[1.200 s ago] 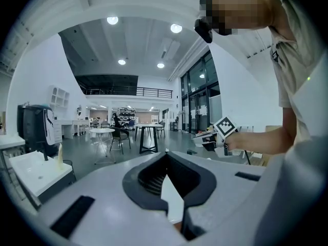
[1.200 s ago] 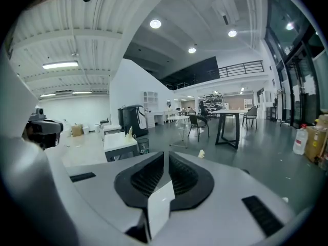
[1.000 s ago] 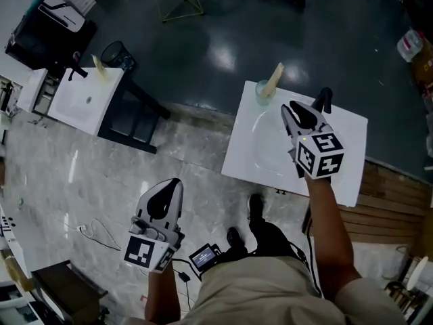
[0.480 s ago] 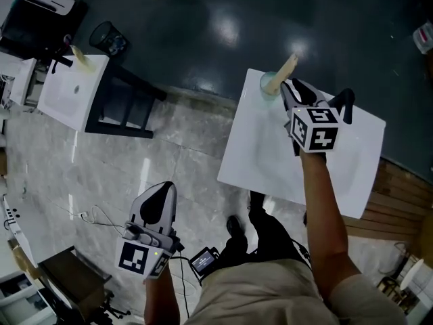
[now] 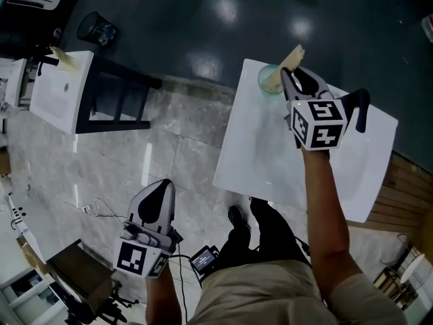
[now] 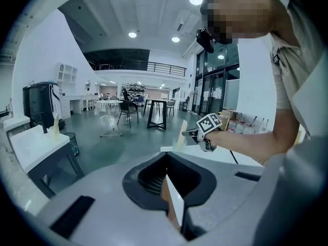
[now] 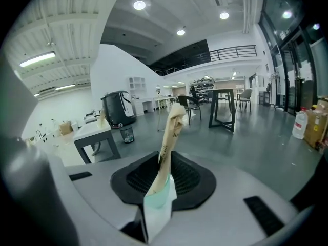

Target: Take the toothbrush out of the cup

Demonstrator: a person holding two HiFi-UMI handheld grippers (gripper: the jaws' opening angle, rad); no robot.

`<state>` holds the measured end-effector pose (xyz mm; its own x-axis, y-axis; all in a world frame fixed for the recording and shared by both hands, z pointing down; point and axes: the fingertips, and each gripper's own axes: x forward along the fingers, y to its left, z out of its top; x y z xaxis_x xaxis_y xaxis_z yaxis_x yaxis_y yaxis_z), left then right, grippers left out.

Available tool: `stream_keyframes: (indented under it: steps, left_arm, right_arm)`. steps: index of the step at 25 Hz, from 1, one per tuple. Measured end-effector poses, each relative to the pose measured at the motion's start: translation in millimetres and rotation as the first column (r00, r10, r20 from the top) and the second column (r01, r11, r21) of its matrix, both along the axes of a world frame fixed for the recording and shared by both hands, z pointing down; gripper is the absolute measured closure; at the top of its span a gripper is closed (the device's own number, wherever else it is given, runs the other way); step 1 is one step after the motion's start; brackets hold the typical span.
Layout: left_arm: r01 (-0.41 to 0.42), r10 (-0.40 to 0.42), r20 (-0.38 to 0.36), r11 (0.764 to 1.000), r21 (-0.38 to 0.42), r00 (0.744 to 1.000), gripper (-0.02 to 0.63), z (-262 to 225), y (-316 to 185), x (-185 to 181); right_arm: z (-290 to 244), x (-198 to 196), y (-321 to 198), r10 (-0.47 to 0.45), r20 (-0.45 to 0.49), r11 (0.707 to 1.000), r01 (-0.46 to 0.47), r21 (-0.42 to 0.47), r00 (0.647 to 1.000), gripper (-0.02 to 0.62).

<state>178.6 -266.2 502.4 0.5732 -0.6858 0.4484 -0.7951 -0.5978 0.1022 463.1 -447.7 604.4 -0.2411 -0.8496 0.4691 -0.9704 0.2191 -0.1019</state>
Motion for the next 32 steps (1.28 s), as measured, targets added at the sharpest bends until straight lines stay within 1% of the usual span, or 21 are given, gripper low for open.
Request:
stream_keyframes:
  steps: [2,5,9,14,19,23,27,30,32]
  left_arm:
    - [-0.001,0.001,0.001,1.000,-0.005,1.000,0.600,5.7,-4.2,3.3]
    - [-0.002,0.002,-0.003,1.000,-0.008,1.000,0.600,11.3,-8.5,8.9]
    - [-0.006,0.006,-0.002,1.000,-0.009,1.000,0.600,13.8,-9.4,9.7]
    - [0.000,0.000,-0.005,1.000,0.015,1.000,0.600,1.3,-8.6,0.9]
    - [0.013,-0.012,-0.016,0.998,0.065,1.000,0.600,-21.5,0.0,-12.7]
    - [0.032,-0.029,-0.029,0.993,0.111,0.999,0.600,-45.3,13.1,-29.3]
    - [0.053,-0.045,-0.046,0.983,0.177,0.998,0.600,-75.5,30.4,-50.6]
    - [0.068,-0.056,-0.061,0.974,0.218,0.997,0.600,-103.5,46.3,-70.3]
    - [0.084,-0.069,-0.071,0.965,0.249,0.995,0.600,-122.9,58.8,-85.7]
  right_arm:
    - [1.1,0.3,-1.0,-0.012,-0.017,1.000,0.012,0.014,1.000,0.546]
    - [0.9,-0.6,-0.9,-0.027,-0.025,0.999,0.028,0.036,0.999,0.569]
    - [-5.2,-3.7,2.7,-0.035,-0.030,0.997,0.037,0.065,0.999,0.577]
    - [-31.5,-7.2,8.8,-0.030,-0.051,0.992,0.035,0.118,0.998,0.580]
    - [-70.2,-13.6,20.1,-0.021,-0.089,0.982,0.037,0.186,0.996,0.581]
    - [-113.5,-28.0,38.6,-0.034,-0.116,0.968,0.061,0.242,0.993,0.581]
    - [-166.5,-54.1,71.6,-0.073,-0.121,0.948,0.106,0.300,0.990,0.581]
    - [-205.6,-81.2,109.3,-0.114,-0.110,0.934,0.144,0.327,0.987,0.581]
    - [-228.8,-102.9,137.0,-0.157,-0.100,0.921,0.182,0.343,0.983,0.581]
